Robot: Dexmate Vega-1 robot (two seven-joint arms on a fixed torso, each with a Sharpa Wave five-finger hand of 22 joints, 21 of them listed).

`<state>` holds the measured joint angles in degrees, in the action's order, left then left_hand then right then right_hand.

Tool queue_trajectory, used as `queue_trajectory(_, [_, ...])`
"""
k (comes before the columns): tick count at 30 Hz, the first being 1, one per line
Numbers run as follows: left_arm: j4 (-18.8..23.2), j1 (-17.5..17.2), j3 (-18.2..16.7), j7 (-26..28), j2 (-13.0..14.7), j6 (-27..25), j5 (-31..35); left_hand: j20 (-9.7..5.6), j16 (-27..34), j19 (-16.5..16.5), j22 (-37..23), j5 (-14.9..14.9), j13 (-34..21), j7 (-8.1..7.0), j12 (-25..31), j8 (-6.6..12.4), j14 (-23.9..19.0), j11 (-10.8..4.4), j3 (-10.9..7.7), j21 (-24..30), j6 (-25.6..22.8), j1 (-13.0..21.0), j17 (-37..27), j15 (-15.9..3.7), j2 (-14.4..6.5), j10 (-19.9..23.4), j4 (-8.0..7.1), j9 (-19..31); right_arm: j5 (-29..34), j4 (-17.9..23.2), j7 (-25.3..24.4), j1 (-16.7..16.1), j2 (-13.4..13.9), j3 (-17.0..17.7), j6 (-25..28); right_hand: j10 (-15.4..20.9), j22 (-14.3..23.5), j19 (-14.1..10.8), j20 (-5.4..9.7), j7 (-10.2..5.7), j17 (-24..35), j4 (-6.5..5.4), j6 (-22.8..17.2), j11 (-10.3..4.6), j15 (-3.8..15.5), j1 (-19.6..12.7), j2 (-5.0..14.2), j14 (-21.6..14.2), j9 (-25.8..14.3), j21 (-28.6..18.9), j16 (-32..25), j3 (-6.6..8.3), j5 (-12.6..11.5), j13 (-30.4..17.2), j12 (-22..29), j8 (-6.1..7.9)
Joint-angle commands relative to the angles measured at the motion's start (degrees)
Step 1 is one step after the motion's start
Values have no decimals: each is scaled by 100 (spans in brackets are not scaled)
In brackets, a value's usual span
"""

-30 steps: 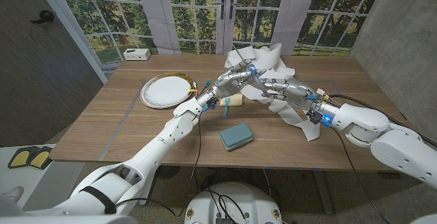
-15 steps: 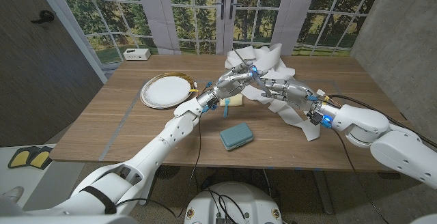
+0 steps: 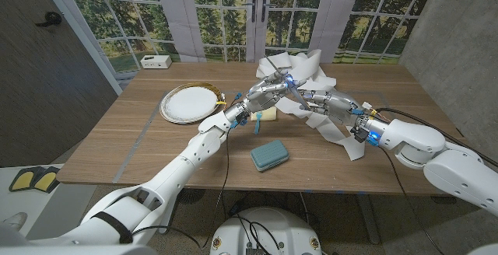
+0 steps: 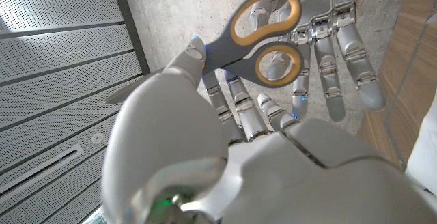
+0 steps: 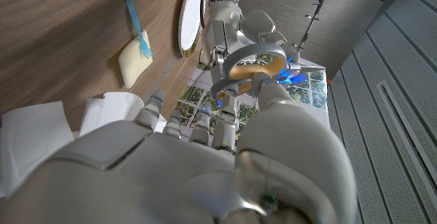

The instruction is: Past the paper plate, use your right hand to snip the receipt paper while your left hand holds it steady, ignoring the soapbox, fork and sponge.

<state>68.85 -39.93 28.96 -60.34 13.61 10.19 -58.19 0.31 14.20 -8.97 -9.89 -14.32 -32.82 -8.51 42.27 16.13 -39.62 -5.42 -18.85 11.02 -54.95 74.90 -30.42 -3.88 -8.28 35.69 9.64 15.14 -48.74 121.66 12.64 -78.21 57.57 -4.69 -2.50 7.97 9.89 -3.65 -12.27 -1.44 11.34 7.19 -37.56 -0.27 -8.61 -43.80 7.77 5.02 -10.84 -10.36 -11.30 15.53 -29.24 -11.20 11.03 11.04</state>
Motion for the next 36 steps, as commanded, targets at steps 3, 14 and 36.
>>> queue_trajectory(3, [-2, 2, -13, -23, -5, 15, -18, -10, 33, 2, 1, 19, -30, 0, -20, 38, 13, -569, 0, -4, -92, 31, -36, -996, -51, 637, -19, 7, 156, 2, 191, -19, 117, 51, -116, -155, 2, 115, -13, -55, -18, 145, 266, -36, 6, -82, -101, 131, -8, -16, -4, 152, -321, -5, -19, -59])
queue_trajectory(14, [-163, 81, 20, -28, -59, 53, 52, 26, 32, 13, 1, 42, -32, 18, -65, 22, 42, -566, -6, -4, -1, 49, -57, -996, -70, 625, -20, 31, 337, 29, 136, -68, 148, 116, -185, -226, -1, 163, 8, -205, -50, 302, 331, -276, 178, -370, -224, 160, -11, -26, -6, 259, -419, 1, -6, -13])
queue_trajectory(36, [-29, 24, 30, -53, -59, 208, 104, 19, 51, 23, 1, 95, -72, -5, -115, 97, 56, -569, -12, -4, -149, 71, -99, -995, -85, 609, -25, 32, 655, 134, -100, -68, 162, 71, -154, -28, -12, -287, 31, -273, -60, 181, 323, -204, 462, -529, -694, 17, -53, -108, -50, -43, 715, -11, 68, 12])
